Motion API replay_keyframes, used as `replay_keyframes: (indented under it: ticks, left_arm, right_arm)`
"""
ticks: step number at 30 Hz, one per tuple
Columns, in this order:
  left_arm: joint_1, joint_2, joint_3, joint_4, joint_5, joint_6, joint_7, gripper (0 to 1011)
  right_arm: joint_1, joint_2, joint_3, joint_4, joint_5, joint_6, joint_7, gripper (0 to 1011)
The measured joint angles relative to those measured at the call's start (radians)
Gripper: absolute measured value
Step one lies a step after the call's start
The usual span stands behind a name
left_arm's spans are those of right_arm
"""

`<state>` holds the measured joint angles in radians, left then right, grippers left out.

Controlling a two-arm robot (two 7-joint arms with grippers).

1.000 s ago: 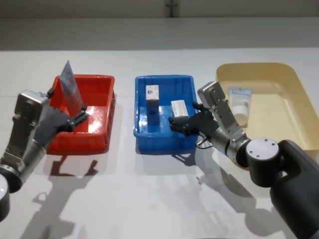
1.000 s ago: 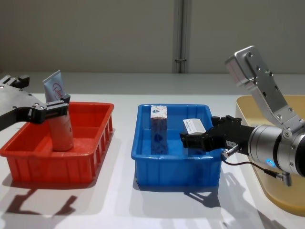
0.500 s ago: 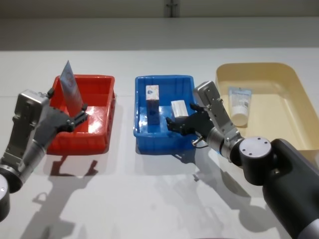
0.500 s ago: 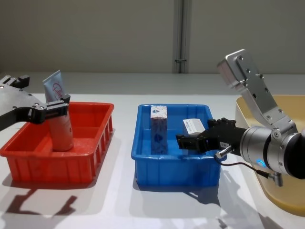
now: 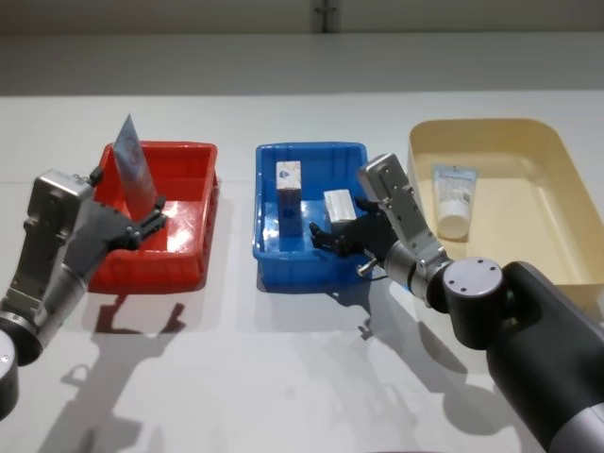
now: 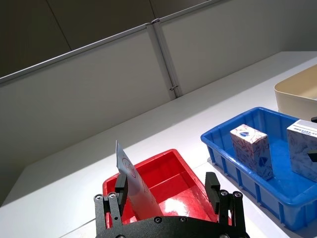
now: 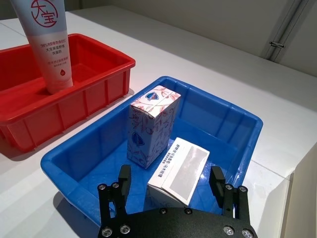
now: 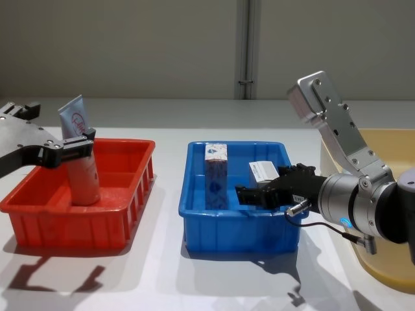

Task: Bimanual collaborative sorting of washing and personal care products

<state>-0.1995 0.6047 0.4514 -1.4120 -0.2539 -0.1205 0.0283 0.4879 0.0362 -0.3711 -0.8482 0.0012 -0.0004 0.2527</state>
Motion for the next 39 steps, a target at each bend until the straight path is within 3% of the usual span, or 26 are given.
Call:
replay_keyframes:
  ticks: [15,32,39]
  left_arm:
    - [0.0,0.0,0.0,0.0,0.0,0.0,0.0,1001]
    - [0.0,0.0,0.0,0.0,0.0,0.0,0.0,1001]
    - [0.0,0.0,0.0,0.0,0.0,0.0,0.0,1001]
  right_arm:
    - [0.001,-0.003,0.002,0.003,-0.006,0.006,-0.006,977]
    - [0.0,-0.002,0.0,0.001,-0.004,0.005,-0.004,491]
    - [0.0,-0.002,0.0,0.001,-0.004,0.005,-0.004,443]
